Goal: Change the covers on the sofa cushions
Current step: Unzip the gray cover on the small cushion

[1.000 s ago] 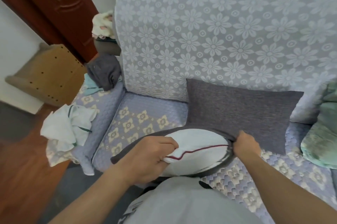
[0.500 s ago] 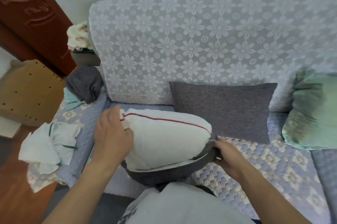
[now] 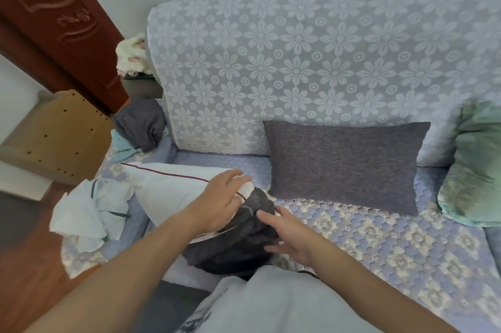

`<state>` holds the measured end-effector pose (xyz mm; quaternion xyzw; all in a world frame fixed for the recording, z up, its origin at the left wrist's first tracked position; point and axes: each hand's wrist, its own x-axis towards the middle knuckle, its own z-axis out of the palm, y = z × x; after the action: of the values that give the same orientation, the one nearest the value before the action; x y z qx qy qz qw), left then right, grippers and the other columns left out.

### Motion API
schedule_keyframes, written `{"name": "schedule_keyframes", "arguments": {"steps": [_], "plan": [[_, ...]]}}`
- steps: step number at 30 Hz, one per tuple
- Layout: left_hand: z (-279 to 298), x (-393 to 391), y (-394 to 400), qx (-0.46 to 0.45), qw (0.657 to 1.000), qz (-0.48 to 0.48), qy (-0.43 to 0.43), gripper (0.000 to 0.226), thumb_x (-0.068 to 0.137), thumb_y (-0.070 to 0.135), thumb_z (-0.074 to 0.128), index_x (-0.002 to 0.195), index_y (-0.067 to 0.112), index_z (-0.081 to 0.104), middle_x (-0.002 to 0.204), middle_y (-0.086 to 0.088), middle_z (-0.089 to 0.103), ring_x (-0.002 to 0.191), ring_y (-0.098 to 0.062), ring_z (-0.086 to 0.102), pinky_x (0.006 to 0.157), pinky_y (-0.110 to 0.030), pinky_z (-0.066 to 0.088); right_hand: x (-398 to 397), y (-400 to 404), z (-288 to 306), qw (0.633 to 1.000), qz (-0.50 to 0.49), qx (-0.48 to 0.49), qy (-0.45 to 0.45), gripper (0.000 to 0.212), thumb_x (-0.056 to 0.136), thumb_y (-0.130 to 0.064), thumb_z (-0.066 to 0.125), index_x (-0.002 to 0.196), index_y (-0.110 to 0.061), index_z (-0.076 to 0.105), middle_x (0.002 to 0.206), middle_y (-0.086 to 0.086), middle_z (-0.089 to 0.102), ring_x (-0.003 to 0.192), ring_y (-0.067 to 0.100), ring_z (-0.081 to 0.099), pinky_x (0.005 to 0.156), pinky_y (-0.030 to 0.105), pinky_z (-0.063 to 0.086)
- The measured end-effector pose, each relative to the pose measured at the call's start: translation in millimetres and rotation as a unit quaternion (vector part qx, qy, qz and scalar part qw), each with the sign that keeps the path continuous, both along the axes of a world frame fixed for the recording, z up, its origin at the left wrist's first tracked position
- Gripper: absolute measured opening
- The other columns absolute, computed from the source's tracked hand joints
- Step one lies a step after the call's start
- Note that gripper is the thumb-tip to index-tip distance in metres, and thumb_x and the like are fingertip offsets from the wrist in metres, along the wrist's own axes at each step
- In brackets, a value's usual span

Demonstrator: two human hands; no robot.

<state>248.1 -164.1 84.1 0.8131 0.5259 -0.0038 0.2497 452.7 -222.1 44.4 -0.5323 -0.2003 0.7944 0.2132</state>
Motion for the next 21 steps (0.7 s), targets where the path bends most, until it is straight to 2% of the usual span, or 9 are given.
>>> {"name": "schedule_keyframes", "arguments": {"steps": [3,5,7,8,10,12,15,18,21], "plan": [[6.1,-4.1,-7.3,-0.065,0.996,-0.012,-0.056,0.062,0.083,0.024,0.043,0.145,0.022,0.038,0.162,0.002,0.019,0.150,-0.013,0.016,0.122,-0.029,0.015,-23.2,3.2,-2.1,0.995,-0.018,-0.067,0.064,0.042,0.086,-0.042,0.076,0.122,-0.022,0.066,0.111,0.000,0.076,0.110,0.021,0.069,0.102,0.046,0.050],[4.8,-13.0,-5.4,-0.057,0.996,-0.056,-0.036,0.067,0.081,0.021,0.047,0.147,0.019,0.037,0.162,-0.001,0.022,0.150,-0.015,0.018,0.123,-0.033,0.018,-34.2,6.7,-7.2,0.991,-0.068,-0.088,0.074,0.038,0.087,-0.028,0.077,0.121,-0.014,0.067,0.107,0.005,0.077,0.104,0.021,0.071,0.095,0.039,0.054],[3.3,-33.8,3.8,0.025,0.993,-0.112,0.026,0.067,0.088,0.034,0.047,0.152,0.018,0.035,0.159,-0.001,0.031,0.148,-0.017,0.025,0.124,-0.036,0.019,-36.5,8.7,-10.1,0.990,-0.097,-0.076,0.067,0.037,0.088,-0.019,0.076,0.122,-0.009,0.067,0.104,0.007,0.077,0.095,0.019,0.072,0.082,0.033,0.057],[3.7,-46.6,9.1,0.070,0.987,-0.126,0.073,0.068,0.092,0.048,0.046,0.154,0.021,0.032,0.158,0.001,0.034,0.147,-0.018,0.026,0.124,-0.037,0.018,-35.7,8.7,-11.2,0.990,-0.110,-0.066,0.058,0.036,0.088,-0.017,0.075,0.121,-0.007,0.068,0.102,0.007,0.077,0.089,0.018,0.072,0.079,0.032,0.058],[4.9,-73.1,17.4,0.101,0.974,-0.108,0.172,0.080,0.089,0.075,0.040,0.154,0.030,0.029,0.157,0.005,0.034,0.147,-0.020,0.027,0.124,-0.044,0.017,-36.4,7.5,-14.7,0.987,-0.138,-0.057,0.051,0.034,0.086,-0.014,0.073,0.118,-0.004,0.070,0.101,0.010,0.077,0.089,0.022,0.073,0.085,0.035,0.059],[1.7,-87.2,19.6,0.095,0.972,-0.066,0.205,0.082,0.085,0.084,0.036,0.146,0.030,0.039,0.150,0.006,0.042,0.141,-0.022,0.036,0.120,-0.048,0.024,-43.8,5.4,-14.7,0.984,-0.161,-0.051,0.048,0.033,0.083,-0.011,0.069,0.115,-0.003,0.070,0.103,0.016,0.076,0.097,0.030,0.073,0.095,0.043,0.057],[-13.7,-82.5,14.0,0.175,0.967,-0.073,0.172,0.052,0.091,0.065,0.042,0.119,0.023,0.058,0.126,0.003,0.059,0.120,-0.024,0.053,0.108,-0.046,0.038,-61.0,6.9,-14.7,0.979,-0.201,-0.039,0.015,0.033,0.080,-0.007,0.064,0.113,-0.002,0.069,0.099,0.019,0.076,0.096,0.034,0.073,0.087,0.043,0.059],[-23.6,-78.1,10.9,0.244,0.962,-0.083,0.089,0.024,0.095,0.042,0.048,0.097,0.021,0.059,0.105,0.004,0.063,0.102,-0.023,0.058,0.099,-0.043,0.043,-71.4,12.2,-12.6,0.968,-0.251,-0.024,0.000,0.026,0.089,-0.009,0.064,0.114,-0.002,0.067,0.099,0.019,0.076,0.095,0.033,0.073,0.087,0.046,0.059],[-15.1,-85.7,17.5,0.280,0.954,-0.105,0.009,0.012,0.093,0.027,0.051,0.087,0.019,0.058,0.089,0.001,0.064,0.085,-0.026,0.059,0.087,-0.039,0.045,-79.1,16.4,-3.9,0.972,-0.230,0.038,-0.025,0.018,0.098,-0.022,0.063,0.112,-0.013,0.069,0.103,0.010,0.077,0.097,0.026,0.074,0.086,0.043,0.060]]}}
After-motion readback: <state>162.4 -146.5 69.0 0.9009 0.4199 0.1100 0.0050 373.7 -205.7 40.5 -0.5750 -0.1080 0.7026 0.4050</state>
